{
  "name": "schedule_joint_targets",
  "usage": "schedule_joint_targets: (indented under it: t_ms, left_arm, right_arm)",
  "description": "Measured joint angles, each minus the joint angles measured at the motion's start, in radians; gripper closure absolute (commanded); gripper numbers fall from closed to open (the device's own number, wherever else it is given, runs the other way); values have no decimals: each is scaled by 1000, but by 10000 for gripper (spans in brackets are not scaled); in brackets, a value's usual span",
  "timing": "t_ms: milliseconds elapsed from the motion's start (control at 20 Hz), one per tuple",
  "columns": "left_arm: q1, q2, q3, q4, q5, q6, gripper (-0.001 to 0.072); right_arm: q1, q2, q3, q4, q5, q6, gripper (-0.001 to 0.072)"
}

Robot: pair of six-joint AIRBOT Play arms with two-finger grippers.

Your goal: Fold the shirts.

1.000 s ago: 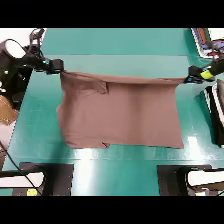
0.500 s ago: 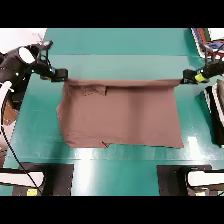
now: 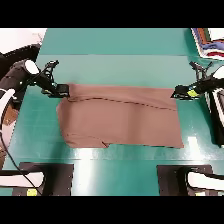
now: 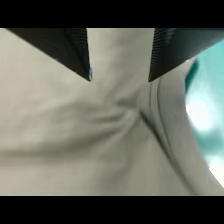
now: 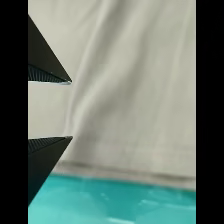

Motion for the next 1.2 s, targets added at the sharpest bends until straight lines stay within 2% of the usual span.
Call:
schedule_joint_targets:
  t_ms: [250, 600, 800, 1000, 1050, 1150, 1200]
  left_arm:
    - [-1, 243, -225, 43, -75, -3, 273]
    - [-1, 639, -699, -100, -125, -77, 272]
    - [-1, 729, -846, -185, -90, -102, 273]
    - [-1, 753, -929, -260, 2, -109, 274]
    - [-1, 756, -941, -272, 29, -110, 316]
    - [0, 759, -956, -285, 71, -113, 643]
    - [0, 760, -960, -290, 87, -113, 680]
  right_arm:
    - [-54, 186, -129, 64, 32, -5, 324]
    - [-100, 398, -259, 102, 38, -19, 324]
    - [-105, 436, -272, 109, 32, -21, 324]
    - [-105, 447, -276, 113, 32, -21, 324]
    - [-105, 448, -276, 113, 32, -21, 325]
    - [-105, 449, -277, 113, 32, -21, 324]
    - [-105, 450, -277, 113, 34, -21, 324]
